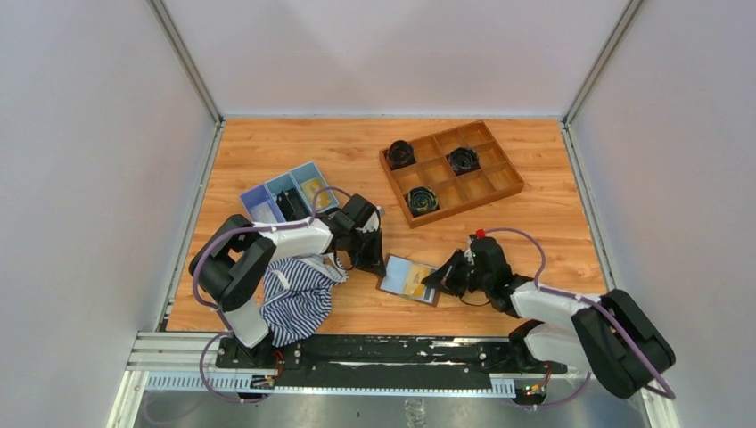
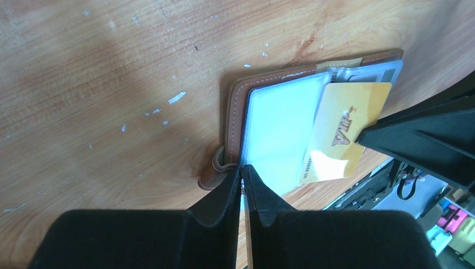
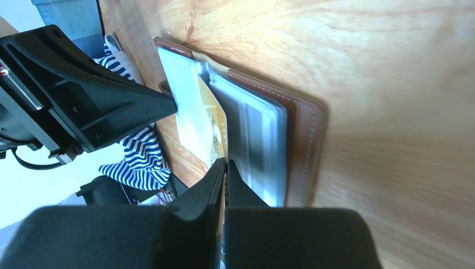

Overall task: Take the credit cards out of the card holder
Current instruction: Remove the credit card from the card holder.

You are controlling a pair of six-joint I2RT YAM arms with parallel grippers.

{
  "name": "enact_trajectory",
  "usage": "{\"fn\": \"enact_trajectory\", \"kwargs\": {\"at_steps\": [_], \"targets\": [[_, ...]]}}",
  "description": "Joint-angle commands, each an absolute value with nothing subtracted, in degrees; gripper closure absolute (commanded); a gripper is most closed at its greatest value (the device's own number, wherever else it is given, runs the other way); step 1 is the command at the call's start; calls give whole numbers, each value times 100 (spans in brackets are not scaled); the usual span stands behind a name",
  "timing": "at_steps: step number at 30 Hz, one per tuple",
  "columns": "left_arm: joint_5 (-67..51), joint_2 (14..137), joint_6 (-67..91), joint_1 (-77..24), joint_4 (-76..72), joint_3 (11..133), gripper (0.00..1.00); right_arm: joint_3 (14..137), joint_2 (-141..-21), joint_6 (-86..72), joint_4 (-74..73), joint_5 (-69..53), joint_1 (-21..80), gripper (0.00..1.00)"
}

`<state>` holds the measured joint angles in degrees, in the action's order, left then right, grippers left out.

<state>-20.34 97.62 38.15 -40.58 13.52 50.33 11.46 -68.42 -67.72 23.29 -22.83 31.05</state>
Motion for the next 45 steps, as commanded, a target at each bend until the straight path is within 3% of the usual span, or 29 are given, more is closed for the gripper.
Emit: {"fn": "enact_trajectory", "kwargs": {"at_steps": [1, 8, 12, 15, 19, 27, 33, 45], "targets": [[-1764, 10042, 3713, -4096, 1688, 4816, 89, 803, -6140, -6475, 1339, -2334, 2754, 100], [-1767, 9478, 3633, -4096, 1793, 4926, 86, 907, -4620, -5910, 290, -2153, 2492, 100], [-1753, 9006, 3567, -4096, 2043, 5203, 81, 1158, -4377, -5658, 26, -2281, 2418, 100], [-1927, 8822, 3499, -4096, 2218, 5465, 72, 1308, -4411, -5533, 26, -2364, 2416, 100], [-2457, 8829, 3456, -4100, 2244, 5720, 55, 1525, -4423, -5327, 26, -2505, 2409, 100], [-3741, 8767, 4042, -4066, 1185, 5341, 45, 1878, -4242, -5088, 58, -2884, 2404, 100], [-4232, 8729, 4850, -4010, 37, 4952, 31, 1914, -4130, -5273, 508, -3291, 2400, 100], [-4574, 8865, 4985, -4008, -272, 5056, 27, 1755, -4709, -6125, 2156, -3992, 2406, 100]]}}
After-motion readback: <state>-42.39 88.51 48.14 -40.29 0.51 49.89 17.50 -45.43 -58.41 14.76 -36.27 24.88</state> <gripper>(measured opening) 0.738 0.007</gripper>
